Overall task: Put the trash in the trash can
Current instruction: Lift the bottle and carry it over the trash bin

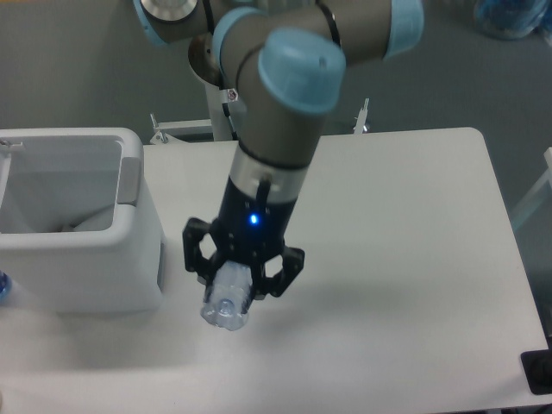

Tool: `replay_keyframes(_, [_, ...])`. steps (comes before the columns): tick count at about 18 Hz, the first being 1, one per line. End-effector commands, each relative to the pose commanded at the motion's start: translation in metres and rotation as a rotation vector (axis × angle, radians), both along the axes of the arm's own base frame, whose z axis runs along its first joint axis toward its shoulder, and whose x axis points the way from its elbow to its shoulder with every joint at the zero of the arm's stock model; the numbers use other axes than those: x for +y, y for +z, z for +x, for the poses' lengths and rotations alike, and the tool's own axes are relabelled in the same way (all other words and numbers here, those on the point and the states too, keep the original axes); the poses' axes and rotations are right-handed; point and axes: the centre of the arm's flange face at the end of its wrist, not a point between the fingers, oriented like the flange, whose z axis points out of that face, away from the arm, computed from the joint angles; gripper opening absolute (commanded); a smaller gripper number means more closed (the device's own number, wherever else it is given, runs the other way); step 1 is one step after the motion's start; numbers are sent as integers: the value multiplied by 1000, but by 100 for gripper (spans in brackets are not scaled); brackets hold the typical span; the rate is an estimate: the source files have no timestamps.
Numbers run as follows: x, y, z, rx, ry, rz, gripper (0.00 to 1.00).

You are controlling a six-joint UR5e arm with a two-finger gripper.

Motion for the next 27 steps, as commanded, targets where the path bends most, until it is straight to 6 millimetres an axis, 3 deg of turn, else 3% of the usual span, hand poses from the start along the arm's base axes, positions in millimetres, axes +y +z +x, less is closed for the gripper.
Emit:
replay_keyframes(4, [-5,36,17,-33,-16,88,48])
replay_keyframes(9, [-13,63,34,-62,-23,143,47])
replay_keyframes(16, [-14,78,49,-99,-73,198,46])
replay_keyframes(20, [-19,100,76,-125,-127,259,46])
replay_keyframes(24, [-4,98,118,-171,-180,250,46])
replay_keyframes(27, [2,87,133,-192,-199,233,46])
